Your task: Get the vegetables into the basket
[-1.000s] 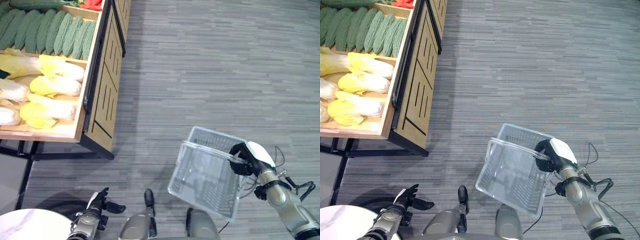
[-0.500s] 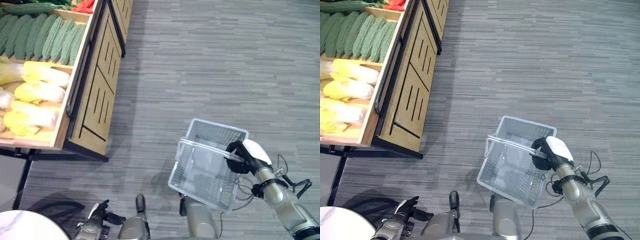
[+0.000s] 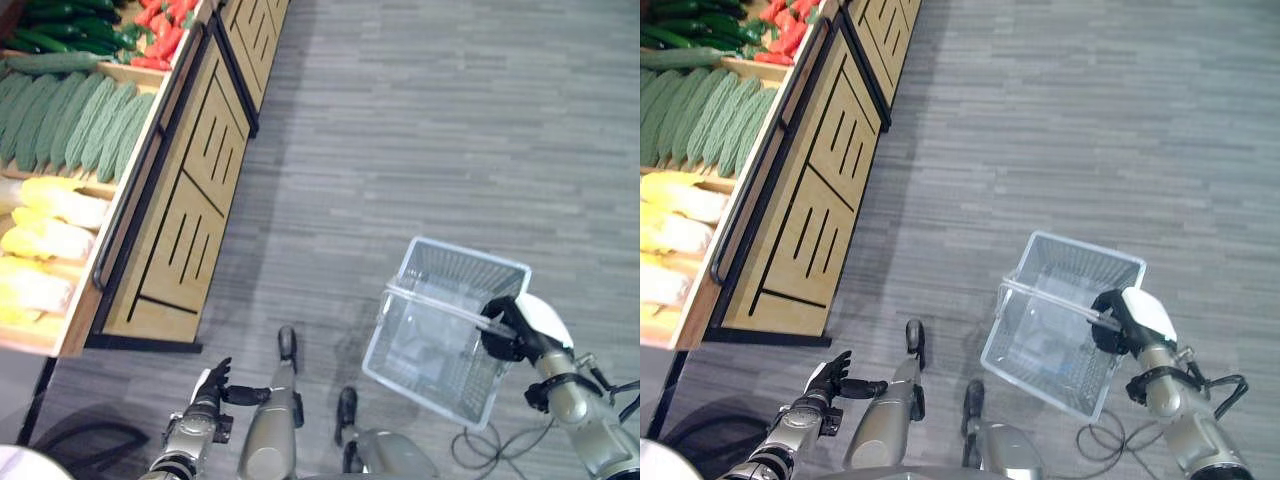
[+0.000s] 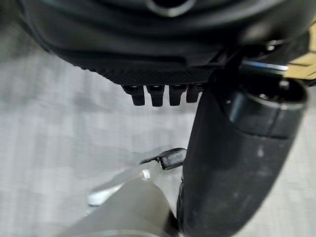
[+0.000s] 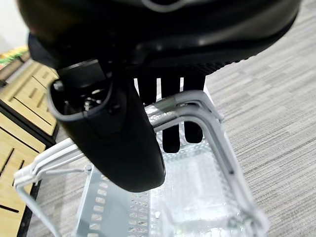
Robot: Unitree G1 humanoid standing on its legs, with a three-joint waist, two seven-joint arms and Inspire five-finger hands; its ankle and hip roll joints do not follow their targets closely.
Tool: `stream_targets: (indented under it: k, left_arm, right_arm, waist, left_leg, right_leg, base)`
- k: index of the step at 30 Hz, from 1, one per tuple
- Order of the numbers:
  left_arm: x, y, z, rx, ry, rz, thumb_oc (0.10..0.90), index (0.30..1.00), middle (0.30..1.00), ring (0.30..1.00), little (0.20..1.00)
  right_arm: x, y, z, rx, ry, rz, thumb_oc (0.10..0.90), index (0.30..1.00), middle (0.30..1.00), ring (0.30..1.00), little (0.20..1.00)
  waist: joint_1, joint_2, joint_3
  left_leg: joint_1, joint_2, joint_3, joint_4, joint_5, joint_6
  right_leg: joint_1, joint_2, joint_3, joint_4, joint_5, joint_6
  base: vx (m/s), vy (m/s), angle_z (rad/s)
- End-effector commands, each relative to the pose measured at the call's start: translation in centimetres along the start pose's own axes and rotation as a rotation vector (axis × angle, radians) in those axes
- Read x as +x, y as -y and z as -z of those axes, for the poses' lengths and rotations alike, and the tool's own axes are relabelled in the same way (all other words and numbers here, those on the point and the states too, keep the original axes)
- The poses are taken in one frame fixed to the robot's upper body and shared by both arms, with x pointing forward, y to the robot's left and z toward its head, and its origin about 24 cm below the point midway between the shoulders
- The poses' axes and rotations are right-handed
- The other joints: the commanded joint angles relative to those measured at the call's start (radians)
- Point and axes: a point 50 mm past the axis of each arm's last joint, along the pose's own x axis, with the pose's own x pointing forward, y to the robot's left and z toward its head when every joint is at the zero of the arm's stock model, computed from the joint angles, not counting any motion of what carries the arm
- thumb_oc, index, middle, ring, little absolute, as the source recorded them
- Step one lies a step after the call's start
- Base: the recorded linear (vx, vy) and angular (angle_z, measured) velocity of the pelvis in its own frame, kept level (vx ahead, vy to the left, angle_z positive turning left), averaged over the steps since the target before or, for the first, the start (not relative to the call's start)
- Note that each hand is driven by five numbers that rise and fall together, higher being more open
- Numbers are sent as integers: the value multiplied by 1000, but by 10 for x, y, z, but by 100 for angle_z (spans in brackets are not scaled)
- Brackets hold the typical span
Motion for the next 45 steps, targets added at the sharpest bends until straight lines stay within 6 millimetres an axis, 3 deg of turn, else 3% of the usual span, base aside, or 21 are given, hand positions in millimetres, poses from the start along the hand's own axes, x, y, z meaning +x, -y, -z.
stream_targets:
  k: [1,4,8,10,14,15,18,21,24,26,28,31,37,40,45]
  left_arm:
    - [-12,-15,46,136,-179,-30,900,1000,1000,1000,1000]
    - [-11,-18,43,151,-174,-32,900,1000,1000,1000,1000]
    - [-9,-22,38,143,-146,-44,900,1000,1000,1000,1000]
    - [-7,-28,29,127,-116,-68,900,1000,1000,1000,1000]
    - [-6,-31,28,135,-117,-76,900,1000,1000,1000,1000]
    - [-7,-34,28,133,-117,-80,900,1000,1000,1000,1000]
    - [-6,-34,27,135,-114,-79,900,1000,1000,1000,1000]
    - [-6,-35,27,135,-116,-84,900,1000,1000,1000,1000]
    - [-5,-32,25,139,-114,-79,900,1000,1000,1000,1000]
    - [-4,-32,24,139,-113,-78,900,1000,1000,1000,1000]
    - [-4,-31,23,145,-113,-76,900,1000,1000,1000,1000]
    - [-5,-32,27,150,-124,-77,900,1000,1000,1000,1000]
    - [-8,-29,36,136,-154,-77,900,1000,1000,1000,1000]
    - [-8,-25,40,129,-178,-74,900,1000,1000,1000,1000]
    - [-7,-20,37,119,-176,-75,900,1000,1000,1000,1000]
  right_arm:
    - [4,81,-38,-70,225,306,400,300,300,300,300]
    - [4,69,-37,-51,210,268,400,300,300,300,300]
    - [11,63,-42,-31,216,268,400,300,300,300,300]
    - [16,62,-48,-20,232,276,400,300,300,300,300]
    - [20,63,-55,-19,257,285,400,300,300,300,300]
    - [23,63,-59,-23,271,287,400,300,300,300,300]
    - [25,64,-62,-30,280,285,400,300,300,300,300]
    - [26,64,-65,-39,292,287,400,300,300,300,300]
    - [27,67,-69,-25,307,301,400,300,300,300,300]
    - [27,68,-69,-23,314,306,400,300,300,300,300]
    - [26,69,-70,-27,323,311,400,300,300,300,300]
    - [23,71,-70,-47,331,315,400,300,300,300,300]
    - [22,76,-69,-55,337,309,400,300,300,300,300]
    - [19,83,-68,-61,350,313,400,300,300,300,300]
    - [16,84,-62,-66,334,315,400,300,300,300,300]
  waist:
    - [-28,9,-60]
    - [-34,-15,-74]
    - [-28,-46,-73]
    - [-25,-64,-68]
    - [-26,-66,-64]
    - [-26,-67,-54]
    - [-32,-51,-44]
    - [-41,-38,-31]
    - [-62,-23,-6]
    - [-71,-24,0]
    - [-93,-27,9]
    - [-114,-31,9]
    - [-105,-32,-17]
    - [-98,-17,-22]
    - [-94,-13,-18]
  left_leg:
    - [127,71,80,53,93,-72]
    - [137,37,97,102,38,-31]
    - [133,11,123,136,-13,-4]
    - [128,-20,132,138,-43,18]
    - [141,-33,139,122,-57,32]
    - [160,-40,138,113,-70,45]
    - [197,-40,137,96,-82,53]
    - [230,-39,133,80,-89,53]
    - [270,-37,105,79,-108,42]
    - [281,-41,93,85,-118,38]
    - [309,-50,66,90,-138,31]
    - [355,-62,25,101,-170,24]
    - [371,-51,-9,149,-196,4]
    - [363,-21,-43,181,-165,-21]
    - [330,-8,-58,237,-124,-46]
  right_leg:
    - [9,-166,67,10,53,49]
    - [18,-208,100,50,56,72]
    - [-11,-238,132,71,93,95]
    - [-47,-259,147,109,165,119]
    - [-80,-262,151,158,202,127]
    - [-103,-264,150,237,219,133]
    - [-161,-247,152,304,238,126]
    - [-217,-232,141,305,217,114]
    - [-305,-202,149,218,171,100]
    - [-314,-198,160,174,181,103]
    - [-365,-191,197,95,232,113]
    - [-391,-202,186,56,279,126]
    - [-319,-192,151,20,287,99]
    - [-296,-166,118,43,246,69]
    - [-275,-164,82,47,219,46]
  base:
    - [490,309,-88]
    - [346,286,-59]
    - [132,175,-26]
    - [119,239,45]
    - [49,131,38]
    - [26,108,3]
    - [47,118,-13]
    - [49,48,5]
    - [145,-40,-6]
    - [101,-52,14]
    - [155,-91,53]
    - [200,-123,56]
    - [169,-186,43]
    - [134,-213,28]
    - [80,-128,31]
